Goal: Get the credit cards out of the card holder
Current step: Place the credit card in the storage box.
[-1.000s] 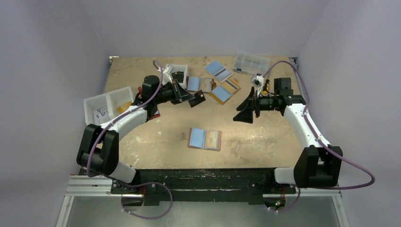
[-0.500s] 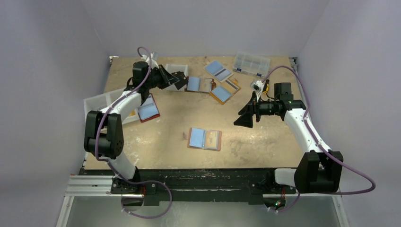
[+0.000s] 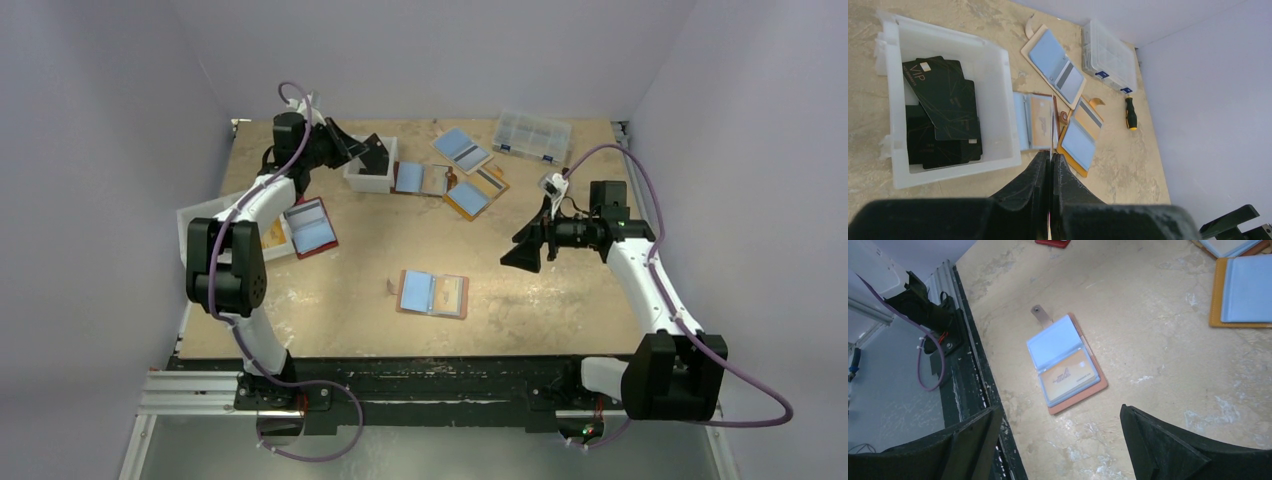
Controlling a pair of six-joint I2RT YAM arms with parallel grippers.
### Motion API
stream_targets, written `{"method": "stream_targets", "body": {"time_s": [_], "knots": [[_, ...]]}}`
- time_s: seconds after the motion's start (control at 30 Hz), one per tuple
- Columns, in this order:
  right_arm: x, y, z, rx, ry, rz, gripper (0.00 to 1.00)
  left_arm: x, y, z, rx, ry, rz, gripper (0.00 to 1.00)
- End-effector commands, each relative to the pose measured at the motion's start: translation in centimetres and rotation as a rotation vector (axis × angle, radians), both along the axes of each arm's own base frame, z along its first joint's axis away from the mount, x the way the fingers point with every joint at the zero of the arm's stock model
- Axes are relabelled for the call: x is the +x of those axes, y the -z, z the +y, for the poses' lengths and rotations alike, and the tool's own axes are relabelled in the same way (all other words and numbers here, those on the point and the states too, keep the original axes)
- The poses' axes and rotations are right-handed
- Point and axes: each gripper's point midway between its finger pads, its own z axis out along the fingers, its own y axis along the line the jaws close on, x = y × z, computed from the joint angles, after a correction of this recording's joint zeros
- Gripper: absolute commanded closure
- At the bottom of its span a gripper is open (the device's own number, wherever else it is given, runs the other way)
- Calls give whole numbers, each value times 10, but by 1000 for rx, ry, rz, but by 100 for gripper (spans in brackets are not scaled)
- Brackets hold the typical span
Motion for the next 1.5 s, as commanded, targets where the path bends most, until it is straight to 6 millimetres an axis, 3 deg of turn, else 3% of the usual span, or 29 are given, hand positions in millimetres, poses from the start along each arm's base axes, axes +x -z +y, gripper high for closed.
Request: {"method": "stream_targets", "body": {"time_s": [0.0,0.63,1.13,1.47], "knots": [[4,-5,-3,-1,10,-59,1,20,-24,9,8,-26,-93,100],[3,-7,-9,16,43,-82,1,41,-14,32,-21,-109,-61,100],[2,-9,-11,33,54,-85,1,55,-10,39,-16,-130,-47,100],[3,-10,-12,38,58,-87,1,67,4,35,-49,-130,-6,100]]}}
